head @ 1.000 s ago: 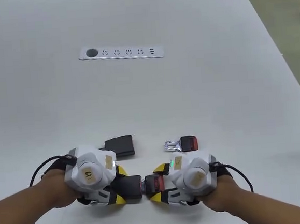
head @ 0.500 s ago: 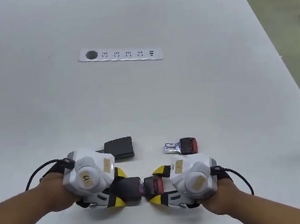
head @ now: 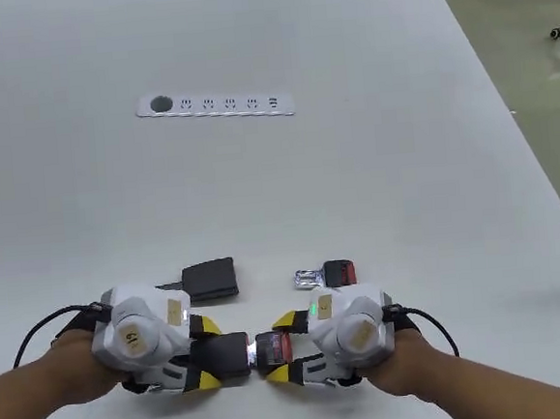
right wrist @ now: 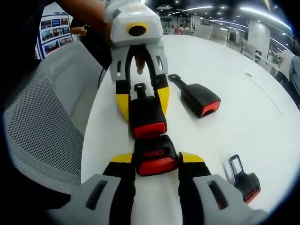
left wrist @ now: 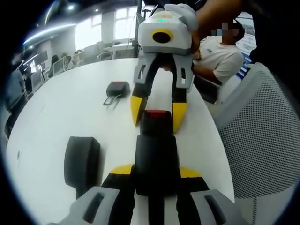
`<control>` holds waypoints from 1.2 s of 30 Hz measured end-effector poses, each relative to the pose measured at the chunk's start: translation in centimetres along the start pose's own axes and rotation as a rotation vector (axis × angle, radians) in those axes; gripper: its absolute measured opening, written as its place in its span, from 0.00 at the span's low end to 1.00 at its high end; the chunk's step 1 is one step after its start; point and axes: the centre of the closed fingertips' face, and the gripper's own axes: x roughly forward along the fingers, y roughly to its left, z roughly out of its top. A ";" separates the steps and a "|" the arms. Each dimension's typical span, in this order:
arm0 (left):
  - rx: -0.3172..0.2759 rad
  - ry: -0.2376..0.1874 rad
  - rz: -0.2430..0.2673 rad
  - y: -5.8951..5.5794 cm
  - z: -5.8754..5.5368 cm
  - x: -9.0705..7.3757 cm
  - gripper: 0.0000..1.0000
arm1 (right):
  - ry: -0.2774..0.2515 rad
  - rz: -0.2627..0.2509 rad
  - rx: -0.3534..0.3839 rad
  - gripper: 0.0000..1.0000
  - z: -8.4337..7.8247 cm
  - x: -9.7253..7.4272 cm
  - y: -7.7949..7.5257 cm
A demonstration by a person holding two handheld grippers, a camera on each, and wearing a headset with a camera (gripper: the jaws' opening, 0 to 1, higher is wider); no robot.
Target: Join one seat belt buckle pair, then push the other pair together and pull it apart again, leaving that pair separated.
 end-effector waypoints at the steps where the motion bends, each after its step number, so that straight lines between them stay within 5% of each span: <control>1: -0.010 -0.008 -0.002 0.0 0.0 0.0 0.34 | -0.006 0.002 0.002 0.33 0.0 0.0 0.0; 36: -0.064 -0.089 -0.044 -0.5 0.9 -0.1 0.33 | -0.028 -0.005 -0.029 0.32 0.8 -0.8 0.9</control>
